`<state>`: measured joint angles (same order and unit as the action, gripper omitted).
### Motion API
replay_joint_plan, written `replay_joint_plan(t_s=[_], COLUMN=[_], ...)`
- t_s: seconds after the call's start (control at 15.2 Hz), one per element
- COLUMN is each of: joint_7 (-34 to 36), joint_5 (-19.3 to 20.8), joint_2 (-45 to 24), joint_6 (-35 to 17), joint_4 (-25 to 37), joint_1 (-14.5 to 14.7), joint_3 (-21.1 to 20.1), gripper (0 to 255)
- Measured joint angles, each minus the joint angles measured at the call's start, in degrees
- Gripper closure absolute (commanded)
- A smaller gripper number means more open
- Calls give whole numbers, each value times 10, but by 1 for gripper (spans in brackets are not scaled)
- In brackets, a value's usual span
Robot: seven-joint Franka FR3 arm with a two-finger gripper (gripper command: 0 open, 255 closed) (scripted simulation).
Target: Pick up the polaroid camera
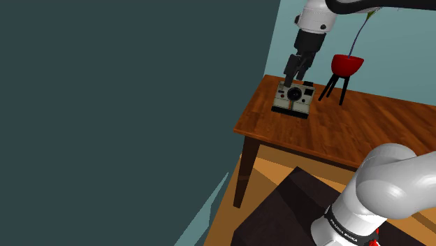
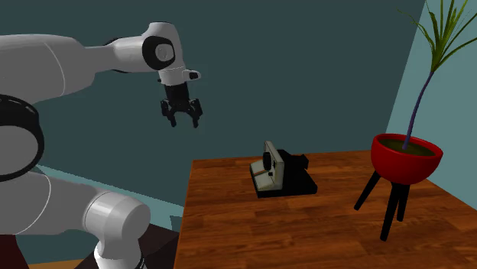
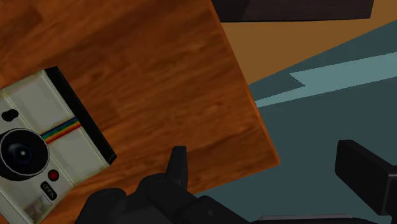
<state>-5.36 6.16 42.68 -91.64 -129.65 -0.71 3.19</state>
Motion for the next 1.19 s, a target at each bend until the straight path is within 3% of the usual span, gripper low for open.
replay_joint_plan(t_s=[0.2,0.66,1.19], joint_7=[-23,-150,-306], joint_5=[7,31,7], joint_2=[-12,-98,-244], joint_6=[-8,-56,-98], joint_4=[5,46,145], joint_1=[-2,-5,4], joint_3=[18,114,219], gripper=[0,0,0])
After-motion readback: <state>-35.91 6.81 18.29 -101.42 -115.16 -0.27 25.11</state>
